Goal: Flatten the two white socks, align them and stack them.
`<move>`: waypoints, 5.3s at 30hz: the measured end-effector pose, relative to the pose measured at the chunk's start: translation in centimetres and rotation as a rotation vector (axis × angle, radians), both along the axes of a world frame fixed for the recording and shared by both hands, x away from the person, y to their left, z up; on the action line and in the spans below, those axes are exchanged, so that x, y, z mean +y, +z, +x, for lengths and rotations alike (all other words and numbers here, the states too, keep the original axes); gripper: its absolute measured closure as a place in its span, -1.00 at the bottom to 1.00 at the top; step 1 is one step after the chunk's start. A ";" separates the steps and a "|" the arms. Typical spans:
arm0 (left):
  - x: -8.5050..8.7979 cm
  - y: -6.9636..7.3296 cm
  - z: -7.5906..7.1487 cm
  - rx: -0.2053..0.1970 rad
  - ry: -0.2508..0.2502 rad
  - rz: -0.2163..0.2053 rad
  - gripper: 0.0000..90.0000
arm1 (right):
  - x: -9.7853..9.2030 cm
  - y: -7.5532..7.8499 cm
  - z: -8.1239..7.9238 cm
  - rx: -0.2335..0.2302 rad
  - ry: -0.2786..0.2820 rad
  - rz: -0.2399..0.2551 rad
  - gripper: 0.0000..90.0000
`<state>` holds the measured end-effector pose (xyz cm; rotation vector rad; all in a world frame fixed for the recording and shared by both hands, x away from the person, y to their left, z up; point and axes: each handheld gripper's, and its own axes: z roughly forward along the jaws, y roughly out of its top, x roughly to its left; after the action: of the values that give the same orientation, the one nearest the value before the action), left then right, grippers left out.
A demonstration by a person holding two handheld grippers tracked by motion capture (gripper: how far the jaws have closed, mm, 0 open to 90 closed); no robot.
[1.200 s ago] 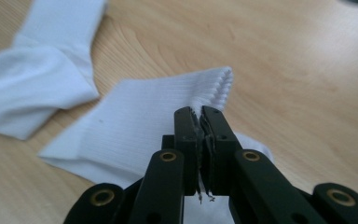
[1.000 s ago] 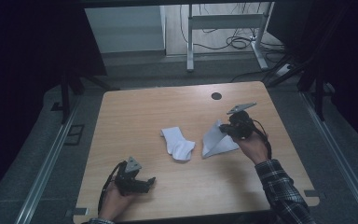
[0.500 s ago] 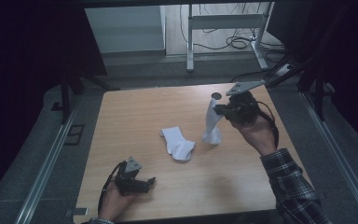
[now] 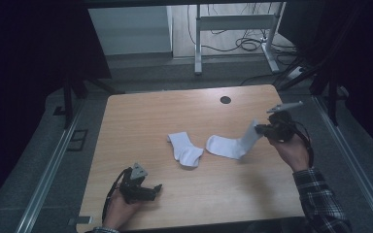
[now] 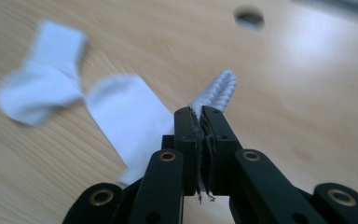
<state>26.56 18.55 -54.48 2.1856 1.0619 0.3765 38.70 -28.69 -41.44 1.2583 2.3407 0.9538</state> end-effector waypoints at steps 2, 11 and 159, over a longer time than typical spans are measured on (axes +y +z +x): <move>0.0 0.0 0.0 0.000 0.000 -0.001 -0.78 | -0.7 -1.1 0.0 0.017 -0.021 -0.008 0.87; 0.0 0.0 0.0 -0.002 -0.002 0.002 -0.78 | -6.5 -7.7 -1.3 0.106 -0.153 -0.007 0.80; -10.5 2.7 8.8 0.038 0.021 0.037 0.42 | -0.5 -11.4 -6.0 0.022 0.124 -0.044 -0.12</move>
<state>35.36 8.01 -51.78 2.2240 1.1070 0.3679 32.66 -29.16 -52.83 1.1232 2.4675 0.9245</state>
